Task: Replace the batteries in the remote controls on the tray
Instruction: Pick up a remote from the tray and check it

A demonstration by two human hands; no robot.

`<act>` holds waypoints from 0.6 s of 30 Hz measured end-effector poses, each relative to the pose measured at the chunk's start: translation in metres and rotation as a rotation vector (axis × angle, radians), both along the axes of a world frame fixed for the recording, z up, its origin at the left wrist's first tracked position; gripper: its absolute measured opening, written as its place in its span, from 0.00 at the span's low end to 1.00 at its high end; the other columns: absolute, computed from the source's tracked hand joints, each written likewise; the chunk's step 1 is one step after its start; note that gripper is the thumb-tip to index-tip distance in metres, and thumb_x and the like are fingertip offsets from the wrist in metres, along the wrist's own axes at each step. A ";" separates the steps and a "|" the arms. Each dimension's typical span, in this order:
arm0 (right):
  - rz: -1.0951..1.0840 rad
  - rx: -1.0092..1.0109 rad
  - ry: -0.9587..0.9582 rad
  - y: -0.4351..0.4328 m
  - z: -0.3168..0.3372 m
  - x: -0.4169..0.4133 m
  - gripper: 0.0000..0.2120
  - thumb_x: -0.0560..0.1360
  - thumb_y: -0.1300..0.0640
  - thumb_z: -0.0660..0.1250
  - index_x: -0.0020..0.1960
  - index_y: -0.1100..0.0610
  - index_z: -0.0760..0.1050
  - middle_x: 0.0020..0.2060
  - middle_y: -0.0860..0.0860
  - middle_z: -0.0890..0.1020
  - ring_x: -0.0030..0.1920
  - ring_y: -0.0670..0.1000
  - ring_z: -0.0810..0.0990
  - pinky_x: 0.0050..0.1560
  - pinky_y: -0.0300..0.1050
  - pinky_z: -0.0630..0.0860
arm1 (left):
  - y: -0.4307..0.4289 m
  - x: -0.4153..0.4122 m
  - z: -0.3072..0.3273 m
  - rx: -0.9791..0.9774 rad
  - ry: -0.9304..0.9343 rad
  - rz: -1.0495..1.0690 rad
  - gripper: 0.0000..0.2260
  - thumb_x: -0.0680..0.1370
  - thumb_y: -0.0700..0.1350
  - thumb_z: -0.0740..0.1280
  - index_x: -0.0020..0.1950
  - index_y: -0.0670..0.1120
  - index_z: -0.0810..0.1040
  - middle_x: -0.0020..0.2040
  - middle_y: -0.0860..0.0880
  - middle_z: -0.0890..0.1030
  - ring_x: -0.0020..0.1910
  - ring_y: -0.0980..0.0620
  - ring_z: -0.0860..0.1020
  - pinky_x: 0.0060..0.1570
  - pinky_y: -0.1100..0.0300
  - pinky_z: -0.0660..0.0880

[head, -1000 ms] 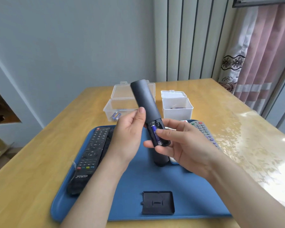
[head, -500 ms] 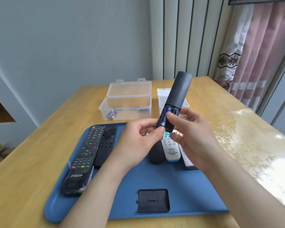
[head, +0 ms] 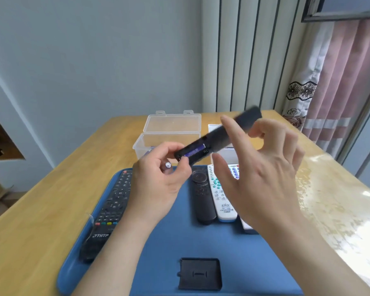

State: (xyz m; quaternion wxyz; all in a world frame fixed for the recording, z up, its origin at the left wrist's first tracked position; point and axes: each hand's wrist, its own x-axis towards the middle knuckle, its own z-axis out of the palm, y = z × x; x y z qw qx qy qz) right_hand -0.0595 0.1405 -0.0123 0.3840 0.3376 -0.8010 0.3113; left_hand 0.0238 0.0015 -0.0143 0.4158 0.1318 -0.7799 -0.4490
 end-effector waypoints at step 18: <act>0.834 -0.429 -1.380 -0.008 0.004 0.009 0.14 0.79 0.56 0.59 0.46 0.62 0.81 0.44 0.63 0.85 0.45 0.61 0.85 0.51 0.52 0.82 | 0.030 -0.007 -0.008 0.283 0.199 -0.186 0.10 0.71 0.52 0.71 0.51 0.55 0.85 0.37 0.40 0.79 0.32 0.52 0.74 0.28 0.59 0.74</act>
